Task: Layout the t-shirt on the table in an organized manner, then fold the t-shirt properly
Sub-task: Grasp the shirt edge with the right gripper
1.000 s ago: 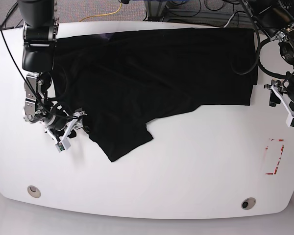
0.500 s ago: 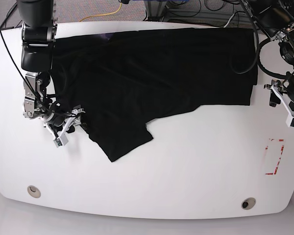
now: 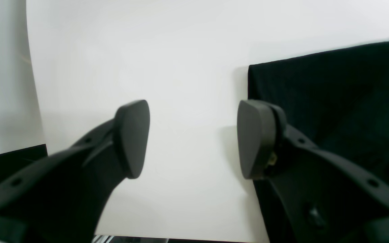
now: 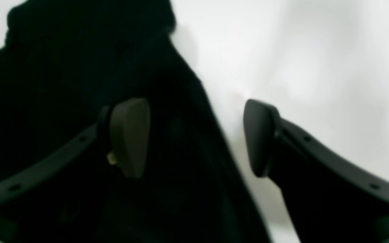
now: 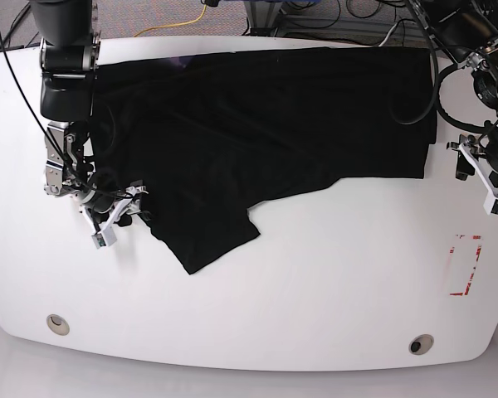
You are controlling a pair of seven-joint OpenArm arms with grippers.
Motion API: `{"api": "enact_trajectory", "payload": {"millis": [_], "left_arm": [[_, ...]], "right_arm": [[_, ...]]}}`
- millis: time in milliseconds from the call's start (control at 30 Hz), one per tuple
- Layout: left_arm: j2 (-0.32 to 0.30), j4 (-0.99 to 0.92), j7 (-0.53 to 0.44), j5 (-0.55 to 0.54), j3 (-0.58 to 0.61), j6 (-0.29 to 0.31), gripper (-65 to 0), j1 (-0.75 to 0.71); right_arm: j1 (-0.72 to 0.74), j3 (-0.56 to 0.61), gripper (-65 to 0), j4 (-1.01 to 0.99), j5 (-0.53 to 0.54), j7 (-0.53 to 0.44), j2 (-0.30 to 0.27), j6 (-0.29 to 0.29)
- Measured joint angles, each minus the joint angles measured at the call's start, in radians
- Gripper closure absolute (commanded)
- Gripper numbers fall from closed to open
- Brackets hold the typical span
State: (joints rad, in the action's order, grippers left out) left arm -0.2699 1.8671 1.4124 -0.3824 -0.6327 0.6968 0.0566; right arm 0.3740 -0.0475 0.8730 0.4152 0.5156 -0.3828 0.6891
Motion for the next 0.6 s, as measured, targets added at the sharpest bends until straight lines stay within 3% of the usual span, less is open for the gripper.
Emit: {"api": "enact_trajectory", "payload": {"millis": [267, 600], "left_arm": [[0.0, 0.0, 0.0, -0.001, 0.0, 0.0, -38.2, -0.006], [0.0, 0.0, 0.001, -0.002, 0.0, 0.0, -38.2, -0.006]], "right_arm": [[0.005, 0.003, -42.2, 0.001, 0.001, -0.008, 0.045, 0.004], [0.005, 0.003, -41.9, 0.001, 0.002, -0.008, 0.054, 0.004]]}}
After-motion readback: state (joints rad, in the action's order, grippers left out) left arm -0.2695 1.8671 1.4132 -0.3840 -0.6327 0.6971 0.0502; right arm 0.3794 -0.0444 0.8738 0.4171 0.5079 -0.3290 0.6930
